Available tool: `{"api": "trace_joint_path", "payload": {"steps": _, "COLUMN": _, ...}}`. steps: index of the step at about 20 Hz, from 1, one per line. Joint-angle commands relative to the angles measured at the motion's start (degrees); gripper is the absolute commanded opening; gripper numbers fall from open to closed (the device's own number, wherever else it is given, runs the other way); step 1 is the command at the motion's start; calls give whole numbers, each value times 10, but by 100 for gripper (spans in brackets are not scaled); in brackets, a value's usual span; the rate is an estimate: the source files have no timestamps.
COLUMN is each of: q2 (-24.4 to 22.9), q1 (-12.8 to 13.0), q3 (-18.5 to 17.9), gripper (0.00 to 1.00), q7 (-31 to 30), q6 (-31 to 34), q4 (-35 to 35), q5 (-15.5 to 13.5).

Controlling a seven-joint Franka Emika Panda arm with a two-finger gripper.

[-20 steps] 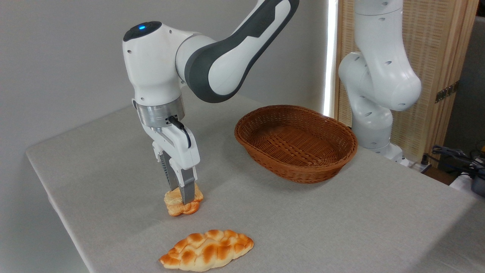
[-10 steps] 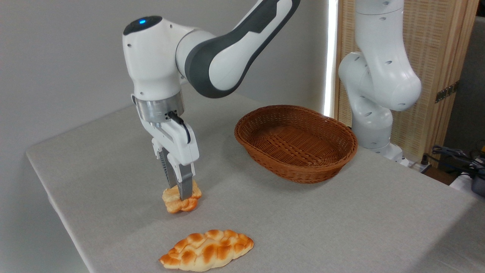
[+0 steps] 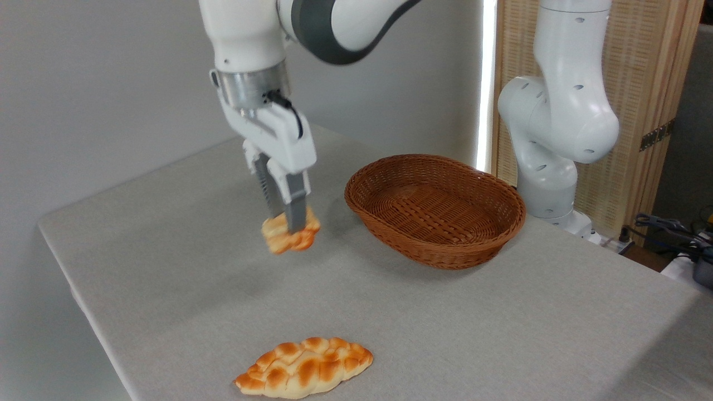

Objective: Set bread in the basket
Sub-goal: 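Lift the roll and carry it over the wicker basket, then open the gripper to release the roll into the basket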

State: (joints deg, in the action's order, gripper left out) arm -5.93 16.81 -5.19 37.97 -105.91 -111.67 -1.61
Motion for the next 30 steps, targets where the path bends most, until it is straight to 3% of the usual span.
{"api": "trace_joint_path", "payload": {"steps": 1, "q2": -42, "q1": 17, "q3": -1, "gripper": 51, "q7": -4, "q6": 81, "q4": -13, "q5": -1}}
{"api": "trace_joint_path", "payload": {"steps": 3, "q2": -68, "q1": 18, "q3": 0, "gripper": 52, "q7": -4, "q6": 114, "q4": -28, "q5": -4}}
{"api": "trace_joint_path", "payload": {"steps": 6, "q2": -111, "q1": 18, "q3": -3, "gripper": 57, "q7": -5, "q6": 144, "q4": -72, "q5": -33}}
{"api": "trace_joint_path", "payload": {"steps": 9, "q2": -142, "q1": 20, "q3": -3, "gripper": 59, "q7": -29, "q6": 147, "q4": -118, "q5": -34}}
{"api": "trace_joint_path", "payload": {"steps": 10, "q2": -145, "q1": 29, "q3": -3, "gripper": 65, "q7": -46, "q6": 148, "q4": -126, "q5": -34}}
{"api": "trace_joint_path", "payload": {"steps": 15, "q2": -146, "q1": 47, "q3": -2, "gripper": 70, "q7": -84, "q6": 183, "q4": -139, "q5": -36}}
{"api": "trace_joint_path", "payload": {"steps": 17, "q2": -145, "q1": 48, "q3": -2, "gripper": 78, "q7": -83, "q6": 199, "q4": -141, "q5": -55}}
{"api": "trace_joint_path", "payload": {"steps": 18, "q2": -143, "q1": 48, "q3": -1, "gripper": 85, "q7": -83, "q6": 201, "q4": -141, "q5": -62}}
{"api": "trace_joint_path", "payload": {"steps": 19, "q2": -141, "q1": 51, "q3": -1, "gripper": 98, "q7": -84, "q6": 200, "q4": -141, "q5": -64}}
{"api": "trace_joint_path", "payload": {"steps": 20, "q2": -138, "q1": 58, "q3": -1, "gripper": 100, "q7": -84, "q6": 200, "q4": -141, "q5": -64}}
{"api": "trace_joint_path", "payload": {"steps": 30, "q2": -97, "q1": 67, "q3": 5, "gripper": 100, "q7": -79, "q6": 186, "q4": -136, "q5": -61}}
